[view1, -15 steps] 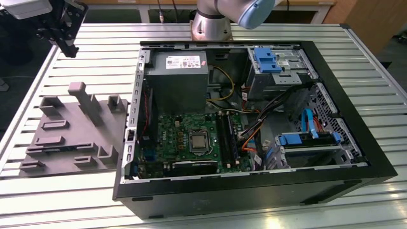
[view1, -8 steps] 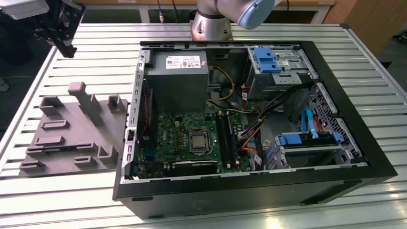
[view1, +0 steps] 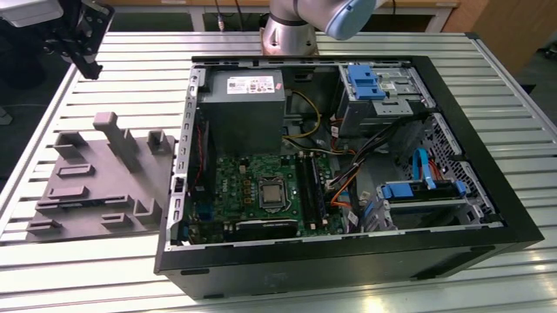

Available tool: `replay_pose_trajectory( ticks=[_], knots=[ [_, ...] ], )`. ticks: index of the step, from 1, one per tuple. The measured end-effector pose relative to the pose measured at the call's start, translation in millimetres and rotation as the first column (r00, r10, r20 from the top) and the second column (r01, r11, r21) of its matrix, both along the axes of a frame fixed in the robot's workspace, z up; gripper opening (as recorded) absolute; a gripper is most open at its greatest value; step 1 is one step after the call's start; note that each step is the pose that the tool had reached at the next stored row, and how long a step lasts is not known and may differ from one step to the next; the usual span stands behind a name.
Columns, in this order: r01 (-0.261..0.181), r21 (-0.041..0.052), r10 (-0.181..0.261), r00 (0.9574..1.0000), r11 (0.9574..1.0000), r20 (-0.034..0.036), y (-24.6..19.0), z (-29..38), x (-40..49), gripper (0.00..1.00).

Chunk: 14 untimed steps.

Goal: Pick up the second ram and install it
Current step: 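Reach for the second ram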

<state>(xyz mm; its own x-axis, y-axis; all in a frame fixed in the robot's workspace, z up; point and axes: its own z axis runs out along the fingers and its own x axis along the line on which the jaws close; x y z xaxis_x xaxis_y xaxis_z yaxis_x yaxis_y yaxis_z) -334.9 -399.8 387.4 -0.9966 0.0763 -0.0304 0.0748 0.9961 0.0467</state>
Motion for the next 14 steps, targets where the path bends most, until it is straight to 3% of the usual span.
replay_pose_trajectory(
  ticks=[14],
  knots=[
    [0.0, 0.0, 0.0, 1.0, 1.0, 0.0, -0.2, -0.7, -5.3, 0.11]
  ],
)
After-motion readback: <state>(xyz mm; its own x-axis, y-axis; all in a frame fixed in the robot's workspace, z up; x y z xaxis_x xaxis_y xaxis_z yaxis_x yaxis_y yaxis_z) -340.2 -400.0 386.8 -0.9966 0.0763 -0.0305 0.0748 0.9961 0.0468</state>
